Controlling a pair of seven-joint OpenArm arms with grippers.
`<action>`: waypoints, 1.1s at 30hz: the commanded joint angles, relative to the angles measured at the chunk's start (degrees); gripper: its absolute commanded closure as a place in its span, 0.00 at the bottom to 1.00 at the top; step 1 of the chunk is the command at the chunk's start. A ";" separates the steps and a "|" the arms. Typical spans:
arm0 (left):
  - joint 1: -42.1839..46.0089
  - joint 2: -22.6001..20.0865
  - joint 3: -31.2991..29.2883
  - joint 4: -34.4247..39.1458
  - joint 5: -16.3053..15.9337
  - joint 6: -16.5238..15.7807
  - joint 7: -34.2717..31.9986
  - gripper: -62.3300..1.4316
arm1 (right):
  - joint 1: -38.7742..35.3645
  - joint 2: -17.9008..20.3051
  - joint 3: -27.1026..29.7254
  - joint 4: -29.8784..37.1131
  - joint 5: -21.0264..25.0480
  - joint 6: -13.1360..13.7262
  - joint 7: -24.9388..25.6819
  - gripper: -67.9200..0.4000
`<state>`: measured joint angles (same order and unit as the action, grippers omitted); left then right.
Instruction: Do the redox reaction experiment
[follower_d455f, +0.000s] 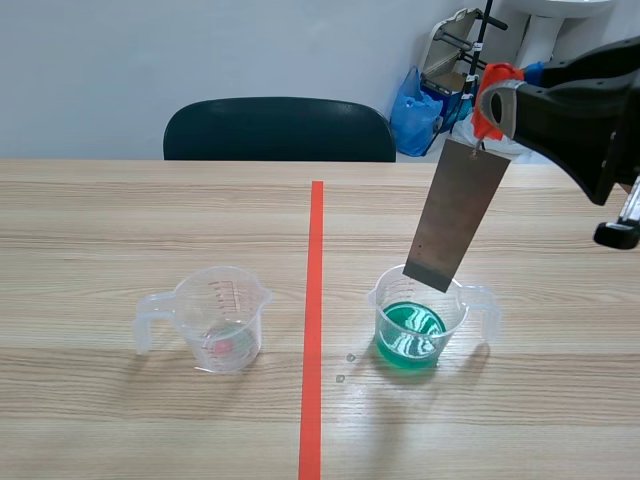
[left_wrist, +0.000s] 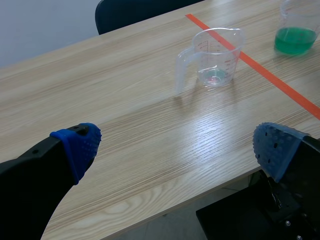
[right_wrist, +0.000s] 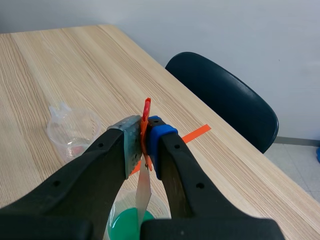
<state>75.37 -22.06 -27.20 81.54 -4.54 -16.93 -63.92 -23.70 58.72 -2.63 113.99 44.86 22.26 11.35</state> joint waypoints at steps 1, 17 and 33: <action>0.07 0.13 -0.52 0.66 -0.35 -0.11 -1.03 0.00 | 0.68 0.31 0.76 0.68 0.63 -0.15 1.07 0.98; 0.07 0.11 -0.52 0.66 3.15 14.99 -1.25 0.00 | 0.68 0.31 0.76 0.68 0.63 -0.15 1.07 0.98; 0.07 0.11 -0.52 0.66 3.06 15.93 -1.25 0.00 | 0.68 0.31 0.76 0.68 0.63 -0.15 1.07 0.98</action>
<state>75.37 -22.09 -27.20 81.52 -1.08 -1.08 -64.14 -23.70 58.72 -2.63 113.99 44.86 22.26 11.35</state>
